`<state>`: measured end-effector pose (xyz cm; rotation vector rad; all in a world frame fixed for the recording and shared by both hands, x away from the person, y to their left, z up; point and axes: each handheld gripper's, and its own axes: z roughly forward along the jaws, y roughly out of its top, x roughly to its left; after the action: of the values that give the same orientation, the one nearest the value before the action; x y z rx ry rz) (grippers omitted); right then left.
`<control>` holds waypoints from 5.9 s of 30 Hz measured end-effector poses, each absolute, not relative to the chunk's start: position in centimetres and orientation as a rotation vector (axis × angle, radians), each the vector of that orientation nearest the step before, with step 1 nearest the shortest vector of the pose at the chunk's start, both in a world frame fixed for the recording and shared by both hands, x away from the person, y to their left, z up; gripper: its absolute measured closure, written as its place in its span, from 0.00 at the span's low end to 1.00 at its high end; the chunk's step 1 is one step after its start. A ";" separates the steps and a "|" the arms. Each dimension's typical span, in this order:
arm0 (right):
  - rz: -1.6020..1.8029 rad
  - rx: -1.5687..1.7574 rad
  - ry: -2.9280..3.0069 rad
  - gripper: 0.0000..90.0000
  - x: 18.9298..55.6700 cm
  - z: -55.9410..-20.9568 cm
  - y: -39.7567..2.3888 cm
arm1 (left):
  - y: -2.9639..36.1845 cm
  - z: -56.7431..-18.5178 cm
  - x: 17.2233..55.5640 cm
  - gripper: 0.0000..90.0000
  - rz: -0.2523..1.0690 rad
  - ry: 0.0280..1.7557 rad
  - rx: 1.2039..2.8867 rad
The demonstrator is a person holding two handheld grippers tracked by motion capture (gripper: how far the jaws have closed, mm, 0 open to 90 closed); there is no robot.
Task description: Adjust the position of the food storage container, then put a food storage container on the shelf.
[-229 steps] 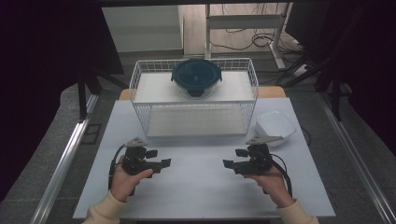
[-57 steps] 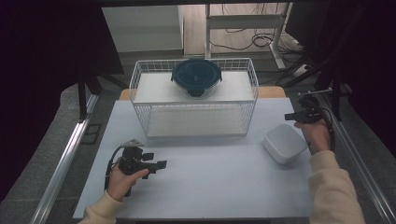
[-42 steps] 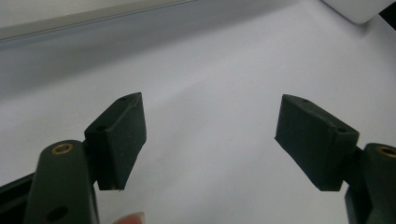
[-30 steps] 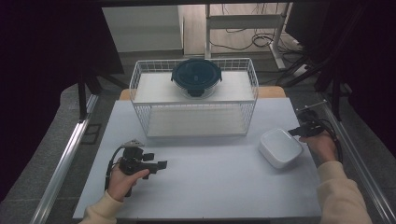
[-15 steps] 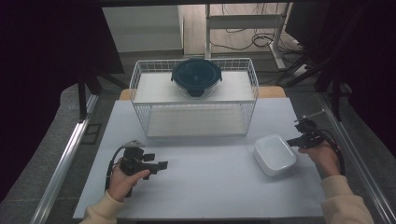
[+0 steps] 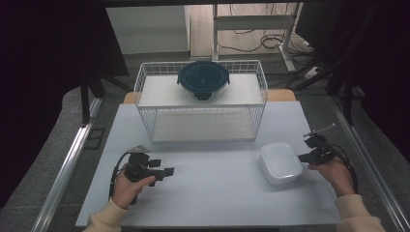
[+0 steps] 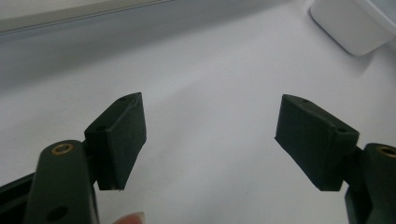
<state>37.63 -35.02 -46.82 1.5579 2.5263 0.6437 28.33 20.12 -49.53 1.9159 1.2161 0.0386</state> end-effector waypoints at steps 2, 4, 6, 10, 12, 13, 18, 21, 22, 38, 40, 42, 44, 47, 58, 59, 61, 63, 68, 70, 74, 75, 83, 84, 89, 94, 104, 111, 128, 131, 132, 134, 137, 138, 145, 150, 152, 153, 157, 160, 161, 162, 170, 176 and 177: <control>0.655 1.547 2.545 0.99 37.2 -46.8 -34.4 | 20.1 -49.5 28.3 0.27 0.038 1.216 1.916; 0.675 1.531 2.577 0.99 36.5 -46.9 -33.1 | 20.1 -49.5 28.3 0.27 0.038 1.216 1.916; 0.685 1.519 2.601 0.99 36.0 -47.1 -32.2 | 20.1 -49.5 28.3 0.27 0.038 1.215 1.917; 0.706 1.466 2.652 0.99 35.1 -47.3 -30.4 | 20.1 -49.5 28.3 0.27 0.038 1.215 1.915; 0.715 1.450 2.663 0.99 34.9 -47.4 -29.9 | 20.1 -49.5 28.3 0.27 0.038 1.214 1.917; 0.732 1.427 2.679 0.99 34.7 -47.5 -29.1 | 20.1 -49.5 28.3 0.27 0.038 1.214 1.918; 0.767 1.367 2.710 0.99 34.5 -47.5 -27.1 | 20.1 -49.5 28.3 0.27 0.041 1.217 1.915; 0.775 1.351 2.722 0.99 34.5 -47.5 -26.5 | 20.2 -49.5 28.3 0.27 0.042 1.216 1.915; 0.782 1.344 2.730 0.99 34.4 -47.5 -26.2 | 20.2 -49.5 28.3 0.27 0.042 1.216 1.915; 0.858 1.212 2.822 0.99 33.2 -48.0 -21.7 | 20.0 -49.6 28.3 0.27 0.041 1.216 1.918; 0.862 1.194 2.829 0.99 33.2 -48.1 -21.0 | 20.1 -49.6 28.3 0.27 0.042 1.215 1.918; 0.866 1.184 2.834 0.99 33.2 -48.1 -20.7 | 20.1 -49.6 28.3 0.27 0.041 1.214 1.918; 0.867 1.161 2.842 0.99 33.2 -48.2 -20.0 | 20.1 -49.6 28.3 0.27 0.039 1.218 1.915; 0.870 1.134 2.841 0.99 33.2 -48.3 -19.0 | 20.1 -49.6 28.3 0.27 0.039 1.218 1.916; 0.916 1.066 2.853 0.99 33.1 -48.7 -16.3 | 20.0 -49.6 28.2 0.27 0.041 1.214 1.917; 0.921 1.065 2.848 0.99 33.1 -48.7 -16.2 | 20.0 -49.6 28.2 0.27 0.042 1.215 1.918; 0.933 1.067 2.832 0.99 33.1 -48.7 -16.0 | 20.0 -49.6 28.2 0.27 0.042 1.214 1.919; 0.943 1.066 2.817 0.99 33.1 -48.8 -16.0 | 20.0 -49.6 28.2 0.27 0.044 1.215 1.920; 0.977 1.072 2.779 0.99 33.4 -48.8 -16.0 | 19.8 -49.7 28.3 0.27 0.042 1.220 1.925; 0.978 1.073 2.777 0.99 33.4 -48.9 -15.9 | 19.8 -49.8 28.3 0.27 0.044 1.219 1.925; 0.988 1.070 2.771 0.99 33.4 -49.0 -15.5 | 19.7 -49.8 28.3 0.27 0.042 1.214 1.931; 0.988 1.070 2.771 0.99 33.4 -49.0 -15.5 | 19.7 -49.8 28.3 0.27 0.042 1.214 1.931; 1.011 1.064 2.766 0.99 33.6 -49.2 -15.3 | 19.8 -49.8 28.3 0.27 0.051 1.213 1.932; 1.004 1.072 2.754 0.99 33.4 -49.0 -15.5 | 19.8 -49.8 28.3 0.27 0.057 1.214 1.933; 1.046 1.086 2.693 0.99 32.8 -48.4 -16.7 | 19.8 -49.8 28.2 0.27 0.068 1.215 1.936; 1.206 1.177 2.597 0.91 31.5 -47.5 -18.9 | 19.9 -49.7 28.2 0.27 0.069 1.214 1.933; 1.439 1.327 2.440 0.35 29.7 -47.2 -19.8 | 19.8 -49.6 28.1 0.27 0.081 1.212 1.922; 1.456 1.317 2.446 0.32 29.3 -47.5 -20.2 | 19.8 -49.4 27.9 0.27 0.095 1.212 1.914; 1.499 1.303 2.446 0.33 29.3 -46.7 -19.7 | 18.7 -47.1 27.9 0.26 0.069 1.175 1.846; 1.487 1.316 2.445 0.35 29.3 -46.3 -19.5 | 18.4 -46.6 28.0 0.26 0.059 1.171 1.840; 1.485 1.324 2.443 0.35 29.3 -46.1 -19.3 | 18.2 -46.4 28.1 0.26 0.038 1.174 1.833; 1.474 1.331 2.440 0.36 29.4 -45.5 -18.9 | 17.9 -46.1 28.6 0.26 -0.023 1.173 1.814; 1.481 1.331 2.427 0.37 29.6 -44.8 -17.9 | 17.4 -45.7 29.0 0.27 -0.037 1.185 1.814; 1.486 1.337 2.422 0.37 29.7 -44.6 -17.6 | 17.3 -45.7 29.1 0.27 -0.047 1.188 1.807; 1.488 1.364 2.431 0.38 30.8 -45.3 -16.1 | 16.3 -46.5 29.2 0.29 -0.149 1.190 1.784; 1.455 1.405 2.459 0.39 31.0 -46.6 -16.6 | 16.1 -47.2 29.6 0.30 -0.162 1.180 1.812; 1.450 1.414 2.463 0.39 31.1 -46.8 -16.8 | 16.0 -47.5 29.7 0.31 -0.179 1.183 1.805; 1.446 1.422 2.468 0.39 31.2 -47.0 -16.7 | 16.1 -47.8 29.8 0.32 -0.199 1.188 1.796; 1.429 1.425 2.496 0.40 31.3 -47.5 -16.4 | 16.0 -48.5 30.0 0.33 -0.217 1.212 1.791; 1.418 1.422 2.517 0.41 31.4 -47.9 -16.0 | 16.0 -49.0 30.3 0.33 -0.253 1.226 1.778; 1.418 1.422 2.517 0.41 31.4 -47.9 -16.0 | 15.9 -49.0 30.3 0.33 -0.252 1.230 1.776; 1.417 1.425 2.517 0.41 31.4 -47.9 -16.0 | 15.9 -49.2 30.4 0.34 -0.252 1.232 1.764; 1.422 1.448 2.538 0.47 31.8 -48.4 -15.8 | 15.3 -50.1 30.7 0.45 -0.327 1.250 1.718; 1.412 1.460 2.551 0.53 31.8 -48.7 -15.6 | 15.3 -51.1 31.0 0.52 -0.403 1.268 1.697; 1.412 1.460 2.551 0.53 31.8 -48.7 -15.6 | 15.3 -51.1 31.0 0.53 -0.403 1.268 1.697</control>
<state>31.82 -15.60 -48.75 1.4600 2.5508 1.4122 30.97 15.30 -51.08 1.6967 1.2684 -0.4025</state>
